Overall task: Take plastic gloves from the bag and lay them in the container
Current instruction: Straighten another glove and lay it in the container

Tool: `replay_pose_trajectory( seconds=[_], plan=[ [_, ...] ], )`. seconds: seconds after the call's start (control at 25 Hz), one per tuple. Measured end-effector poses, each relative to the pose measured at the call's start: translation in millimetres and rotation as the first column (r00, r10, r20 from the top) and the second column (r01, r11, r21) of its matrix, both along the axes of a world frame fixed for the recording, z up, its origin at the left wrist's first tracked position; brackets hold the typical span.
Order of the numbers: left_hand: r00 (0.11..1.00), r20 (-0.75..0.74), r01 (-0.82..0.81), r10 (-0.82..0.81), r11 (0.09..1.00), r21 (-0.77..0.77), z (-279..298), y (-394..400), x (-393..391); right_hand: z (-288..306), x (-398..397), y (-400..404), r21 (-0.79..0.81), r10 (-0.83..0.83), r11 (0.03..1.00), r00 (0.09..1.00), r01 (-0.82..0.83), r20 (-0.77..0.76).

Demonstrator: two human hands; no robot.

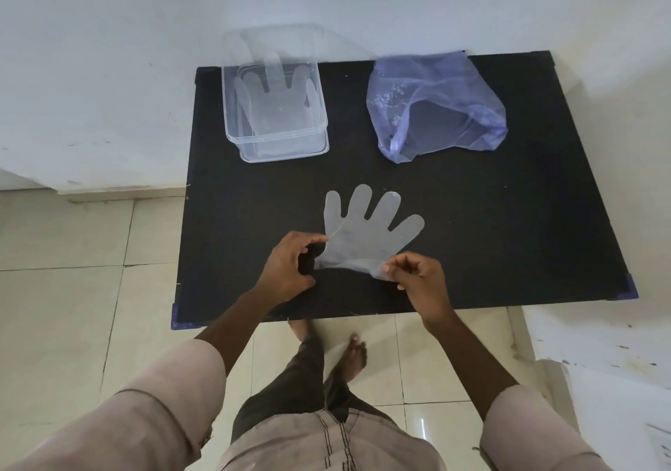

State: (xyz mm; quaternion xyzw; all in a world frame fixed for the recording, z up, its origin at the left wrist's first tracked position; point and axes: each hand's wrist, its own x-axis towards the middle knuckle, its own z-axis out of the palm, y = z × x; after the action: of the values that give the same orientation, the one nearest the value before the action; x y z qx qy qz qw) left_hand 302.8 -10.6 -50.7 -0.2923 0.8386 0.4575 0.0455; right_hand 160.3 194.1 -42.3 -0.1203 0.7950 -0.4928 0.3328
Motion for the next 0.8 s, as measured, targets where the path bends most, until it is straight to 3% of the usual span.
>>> replay_pose_trajectory(
  seconds=[0.32, 0.52, 0.6, 0.8],
  plan=[
    [0.994, -0.109, 0.018, -0.011, 0.998, 0.057, 22.4, -0.2, -35.2, 16.2, -19.4, 0.8, 0.065, -0.005, 0.998, 0.998, 0.001, 0.062],
    [0.993, -0.077, -0.062, 0.084, 0.964, 0.26, 40.6, -6.1, -51.2, 28.0, -28.7, -6.3, 0.136, 0.034, 0.991, 0.992, -0.017, -0.122],
    [0.989, -0.075, -0.097, 0.129, 0.939, 0.33, 45.8, -6.8, -56.2, 32.8, -31.1, -9.0, 0.108, -0.008, 0.994, 0.988, 0.025, -0.152],
    [0.976, -0.109, -0.125, 0.186, 0.899, 0.419, 54.1, -7.6, -64.0, 48.0, -33.9, -18.0, -0.043, -0.163, 0.986, 0.987, 0.162, -0.008]
  ],
)
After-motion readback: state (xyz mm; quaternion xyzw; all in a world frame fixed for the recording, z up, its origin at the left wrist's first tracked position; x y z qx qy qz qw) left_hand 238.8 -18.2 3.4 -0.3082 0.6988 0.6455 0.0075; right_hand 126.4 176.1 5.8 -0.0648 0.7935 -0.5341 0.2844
